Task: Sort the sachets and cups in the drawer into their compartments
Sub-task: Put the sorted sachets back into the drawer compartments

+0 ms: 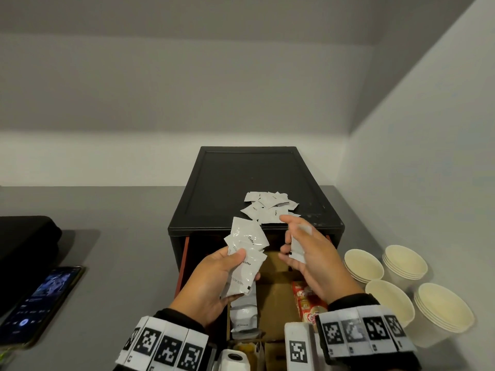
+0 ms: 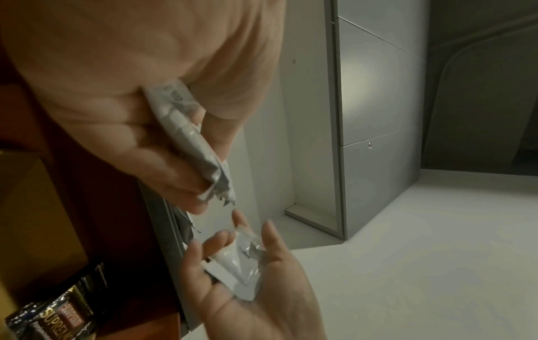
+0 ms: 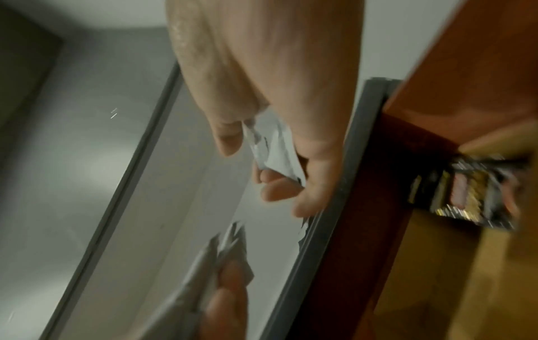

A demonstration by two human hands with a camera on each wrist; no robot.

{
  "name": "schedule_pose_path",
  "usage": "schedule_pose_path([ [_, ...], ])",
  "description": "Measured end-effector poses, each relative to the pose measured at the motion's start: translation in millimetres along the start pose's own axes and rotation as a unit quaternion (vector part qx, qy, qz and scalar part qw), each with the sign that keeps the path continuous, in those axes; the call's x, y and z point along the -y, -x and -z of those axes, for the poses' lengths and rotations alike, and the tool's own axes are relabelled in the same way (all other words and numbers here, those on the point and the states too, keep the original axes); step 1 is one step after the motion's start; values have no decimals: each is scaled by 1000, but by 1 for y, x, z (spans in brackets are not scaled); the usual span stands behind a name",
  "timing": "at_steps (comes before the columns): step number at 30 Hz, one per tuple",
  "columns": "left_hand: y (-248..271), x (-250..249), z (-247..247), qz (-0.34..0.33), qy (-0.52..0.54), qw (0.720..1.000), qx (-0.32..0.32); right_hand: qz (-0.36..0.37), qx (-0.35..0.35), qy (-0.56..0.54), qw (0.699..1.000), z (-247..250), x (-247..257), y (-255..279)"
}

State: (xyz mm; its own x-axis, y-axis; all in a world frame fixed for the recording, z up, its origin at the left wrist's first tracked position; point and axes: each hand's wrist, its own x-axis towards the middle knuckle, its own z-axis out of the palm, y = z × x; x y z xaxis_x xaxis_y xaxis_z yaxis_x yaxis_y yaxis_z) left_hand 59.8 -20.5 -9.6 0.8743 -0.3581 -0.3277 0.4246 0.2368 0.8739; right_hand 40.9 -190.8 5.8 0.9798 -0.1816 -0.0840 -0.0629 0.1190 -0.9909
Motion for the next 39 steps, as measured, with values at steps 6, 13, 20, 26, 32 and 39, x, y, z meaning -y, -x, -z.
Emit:
schedule_pose_path([
  [6,2,-2,-2,19,-8,999,42,107,57,313,942,-14,11,-7],
  [13,0,-1,-2,8,-14,999,41,78,19,216,973,-12,2,-13],
  [20,-7,0,-2,5,12,1000,13,83,14,199,976,1,4,-13],
  [26,-10,-1,1,71,116,991,6,133,92,141,977,7,5,-15],
  [32,-12,0,0,56,80,995,5,141,132,152,969,8,1,-18],
  [39,-10,2,-7,12,20,1000,9,102,160,258,947,7,-5,-21],
])
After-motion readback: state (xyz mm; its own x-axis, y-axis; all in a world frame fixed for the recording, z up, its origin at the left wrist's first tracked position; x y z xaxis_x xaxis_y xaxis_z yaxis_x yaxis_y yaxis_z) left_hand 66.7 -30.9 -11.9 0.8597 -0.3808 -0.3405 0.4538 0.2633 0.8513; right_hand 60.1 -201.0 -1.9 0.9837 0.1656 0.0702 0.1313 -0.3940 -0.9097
